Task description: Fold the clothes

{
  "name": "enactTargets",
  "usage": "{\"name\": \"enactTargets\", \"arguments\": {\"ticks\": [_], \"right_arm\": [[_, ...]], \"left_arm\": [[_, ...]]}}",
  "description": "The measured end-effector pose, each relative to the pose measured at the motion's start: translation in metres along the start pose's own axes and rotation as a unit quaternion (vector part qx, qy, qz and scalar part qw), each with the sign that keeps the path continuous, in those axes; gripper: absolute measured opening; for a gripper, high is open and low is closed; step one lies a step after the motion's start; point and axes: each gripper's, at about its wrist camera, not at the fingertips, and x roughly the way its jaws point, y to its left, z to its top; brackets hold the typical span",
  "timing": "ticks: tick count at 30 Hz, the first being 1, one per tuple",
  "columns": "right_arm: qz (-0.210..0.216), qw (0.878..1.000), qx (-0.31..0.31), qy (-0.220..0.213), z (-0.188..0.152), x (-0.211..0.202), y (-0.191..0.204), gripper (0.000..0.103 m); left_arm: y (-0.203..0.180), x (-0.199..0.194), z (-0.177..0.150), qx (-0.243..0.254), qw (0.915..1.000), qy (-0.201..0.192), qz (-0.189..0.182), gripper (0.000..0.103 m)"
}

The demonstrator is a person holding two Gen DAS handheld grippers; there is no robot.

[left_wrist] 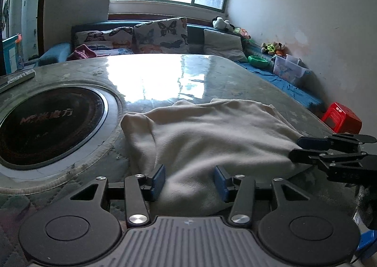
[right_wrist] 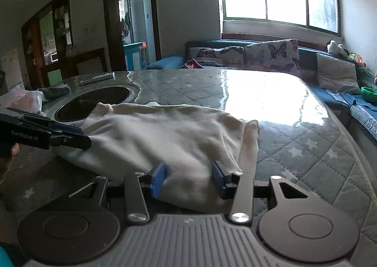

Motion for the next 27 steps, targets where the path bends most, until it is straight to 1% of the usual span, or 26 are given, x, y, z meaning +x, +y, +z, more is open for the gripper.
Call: {"name": "enactTargets", "arguments": {"ticks": [2, 7, 9, 12, 14, 18, 20, 22, 25, 27], "right_arm": [[0.000, 1.000, 0.009, -0.004, 0.000, -0.005, -0.002, 0.044], [0.001, 1.000, 0.013, 0.018, -0.008, -0.004, -0.005, 0.043], [0.003, 1.000, 0.007, 0.020, -0.003, -0.006, -0.004, 0.043], [0.013, 1.000, 0.017, 0.011, 0.008, -0.009, -0.007, 0.044], [0.015, 1.000, 0.013, 0.005, 0.016, -0.007, -0.007, 0.044], [0.030, 1.000, 0.002, 0.003, 0.030, 0.006, -0.005, 0.044], [0.035, 0.999, 0.000, 0.008, 0.034, 0.015, -0.004, 0.044], [0.037, 0.999, -0.001, 0.017, 0.036, 0.025, -0.004, 0.044], [0.027, 0.999, 0.000, 0.039, 0.033, 0.039, -0.008, 0.044], [0.027, 0.999, 0.004, 0.045, 0.033, 0.041, -0.011, 0.044]], "left_arm": [[0.002, 0.000, -0.001, -0.001, 1.0000, 0.000, 0.001, 0.049], [0.003, -0.003, 0.002, -0.007, 1.0000, 0.002, -0.003, 0.049], [0.004, -0.004, 0.003, -0.009, 0.9999, 0.003, -0.005, 0.050], [0.004, -0.007, 0.006, -0.013, 0.9999, 0.002, -0.009, 0.050], [0.004, -0.007, 0.011, -0.017, 0.9998, -0.001, -0.013, 0.050], [0.005, -0.001, 0.022, -0.021, 0.9996, -0.009, -0.016, 0.050], [0.006, 0.004, 0.026, -0.021, 0.9996, -0.012, -0.017, 0.050], [0.010, 0.011, 0.028, -0.023, 0.9997, -0.005, -0.006, 0.050], [0.020, 0.021, 0.029, -0.034, 0.9994, 0.009, 0.005, 0.050], [0.026, 0.023, 0.029, -0.043, 0.9990, 0.014, 0.004, 0.050]]}}
